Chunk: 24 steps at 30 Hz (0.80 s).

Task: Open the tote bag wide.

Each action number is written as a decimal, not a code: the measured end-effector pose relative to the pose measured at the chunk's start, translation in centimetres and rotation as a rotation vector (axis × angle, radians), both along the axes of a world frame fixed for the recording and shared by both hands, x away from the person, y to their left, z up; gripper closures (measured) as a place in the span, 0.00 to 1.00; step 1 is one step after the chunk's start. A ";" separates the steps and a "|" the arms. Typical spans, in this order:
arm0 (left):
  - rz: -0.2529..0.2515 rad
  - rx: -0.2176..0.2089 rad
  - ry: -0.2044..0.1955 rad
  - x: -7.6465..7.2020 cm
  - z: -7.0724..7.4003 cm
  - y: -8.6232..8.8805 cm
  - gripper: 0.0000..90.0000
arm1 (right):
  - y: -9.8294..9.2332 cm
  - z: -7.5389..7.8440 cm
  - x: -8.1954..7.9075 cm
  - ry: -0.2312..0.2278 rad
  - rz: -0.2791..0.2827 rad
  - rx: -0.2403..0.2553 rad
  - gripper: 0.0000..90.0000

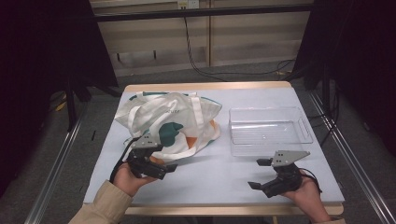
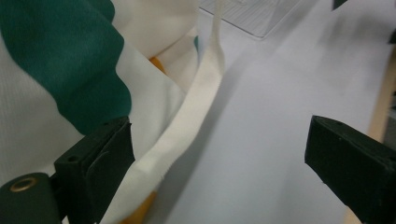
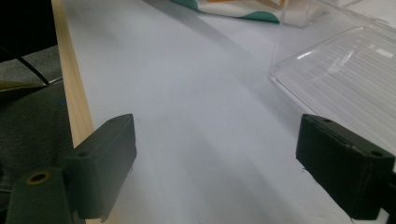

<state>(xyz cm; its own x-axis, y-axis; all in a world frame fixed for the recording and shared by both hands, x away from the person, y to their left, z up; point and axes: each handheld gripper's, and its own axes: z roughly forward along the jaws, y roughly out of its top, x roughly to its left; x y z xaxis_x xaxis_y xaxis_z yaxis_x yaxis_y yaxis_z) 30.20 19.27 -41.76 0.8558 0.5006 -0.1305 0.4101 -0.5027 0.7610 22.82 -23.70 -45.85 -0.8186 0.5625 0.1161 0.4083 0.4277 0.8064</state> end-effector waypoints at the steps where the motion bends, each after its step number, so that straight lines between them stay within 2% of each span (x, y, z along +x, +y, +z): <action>1: -0.002 0.043 -0.016 -0.1 0.0 0.2 0.09 | 0.2 0.1 0.1 0.001 0.006 0.001 0.14; 4: -0.007 0.042 -0.023 -0.3 0.3 0.6 0.11 | 0.8 0.4 0.4 0.004 0.023 0.024 0.15; 10: 0.010 0.045 -0.025 -0.3 1.1 1.6 0.10 | 1.7 1.0 0.4 0.010 0.040 0.006 0.17; 11: 0.011 0.051 -0.025 -0.3 1.3 1.7 0.10 | 2.1 1.4 0.4 0.000 0.060 0.006 0.17; 14: 0.014 0.050 -0.036 -0.4 1.7 2.0 0.11 | 2.5 1.9 0.4 0.007 0.062 0.008 0.17; 15: 0.014 0.057 -0.045 -0.4 1.9 2.2 0.11 | 2.8 2.4 0.5 0.008 0.078 0.029 0.18; 16: 0.016 0.050 -0.044 -0.4 1.9 2.2 0.11 | 2.8 2.4 0.5 0.008 0.078 0.029 0.18; 19: 0.008 0.073 -0.052 -0.5 2.6 2.3 0.11 | 3.3 3.2 0.7 0.002 0.090 0.010 0.18; 22: 0.014 0.065 -0.050 -0.3 3.3 2.6 0.12 | 3.7 4.3 1.1 -0.005 0.098 0.000 0.19; 24: 0.020 0.058 -0.050 -0.2 3.7 2.9 0.13 | 3.9 5.0 1.3 -0.007 0.118 0.025 0.19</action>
